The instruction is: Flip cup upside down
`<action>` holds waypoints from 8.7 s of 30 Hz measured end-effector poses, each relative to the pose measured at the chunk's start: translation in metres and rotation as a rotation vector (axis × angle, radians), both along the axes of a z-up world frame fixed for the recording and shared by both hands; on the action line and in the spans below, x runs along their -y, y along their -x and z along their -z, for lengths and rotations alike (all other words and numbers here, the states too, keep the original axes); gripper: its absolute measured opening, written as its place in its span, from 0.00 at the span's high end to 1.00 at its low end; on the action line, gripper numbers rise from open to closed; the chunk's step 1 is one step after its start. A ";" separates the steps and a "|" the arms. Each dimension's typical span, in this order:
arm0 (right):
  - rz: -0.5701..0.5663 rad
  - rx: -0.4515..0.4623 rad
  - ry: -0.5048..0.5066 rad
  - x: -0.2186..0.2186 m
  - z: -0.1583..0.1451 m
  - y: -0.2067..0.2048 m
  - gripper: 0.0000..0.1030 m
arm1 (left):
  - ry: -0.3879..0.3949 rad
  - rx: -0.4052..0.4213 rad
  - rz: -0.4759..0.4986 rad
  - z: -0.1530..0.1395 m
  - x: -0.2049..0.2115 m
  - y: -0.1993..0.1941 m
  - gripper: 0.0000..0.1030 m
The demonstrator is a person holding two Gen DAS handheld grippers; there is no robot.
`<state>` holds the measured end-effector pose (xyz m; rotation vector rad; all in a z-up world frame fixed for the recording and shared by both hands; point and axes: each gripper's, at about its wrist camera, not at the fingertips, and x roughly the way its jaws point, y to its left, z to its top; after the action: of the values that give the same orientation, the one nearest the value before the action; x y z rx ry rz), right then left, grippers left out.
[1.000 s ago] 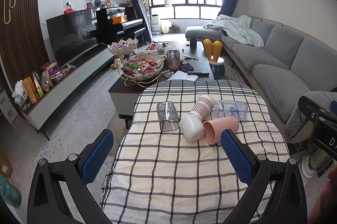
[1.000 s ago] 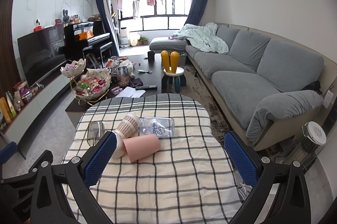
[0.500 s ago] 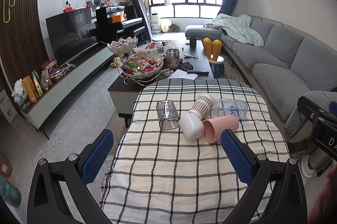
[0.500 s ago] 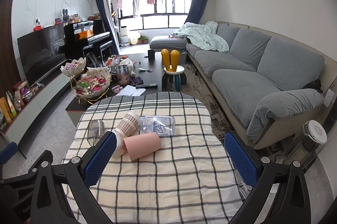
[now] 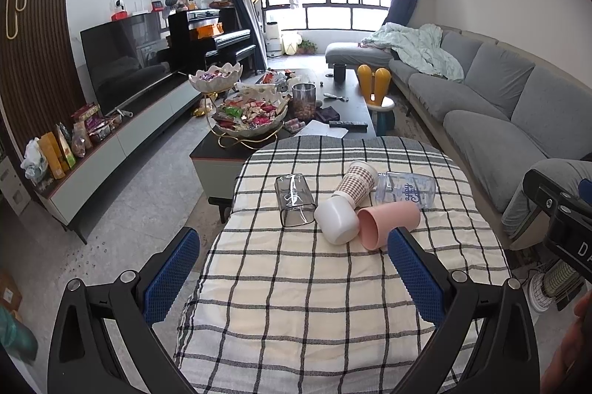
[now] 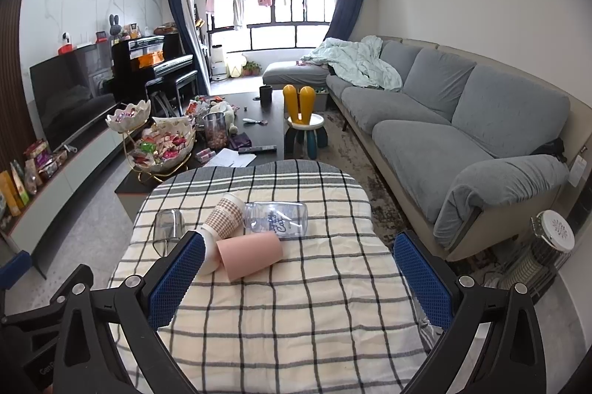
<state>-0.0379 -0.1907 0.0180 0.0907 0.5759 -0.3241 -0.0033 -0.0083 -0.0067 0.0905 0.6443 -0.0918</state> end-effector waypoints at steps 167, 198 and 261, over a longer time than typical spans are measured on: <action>-0.308 -0.868 -0.699 -0.067 0.228 -0.191 0.19 | 0.036 -0.366 -0.127 0.116 -0.091 -0.116 0.00; -0.013 -0.084 -0.103 0.054 0.124 -0.025 0.09 | 0.063 -0.022 -0.004 0.182 0.042 -0.049 0.00; 0.112 -0.361 -0.456 0.073 0.101 -0.105 0.08 | -0.252 -1.079 0.322 0.154 0.088 -0.157 0.31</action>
<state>0.0667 -0.2640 -0.0833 0.5132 0.9994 -0.3147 0.1533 -0.0959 -0.1610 0.4024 1.7167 -0.3835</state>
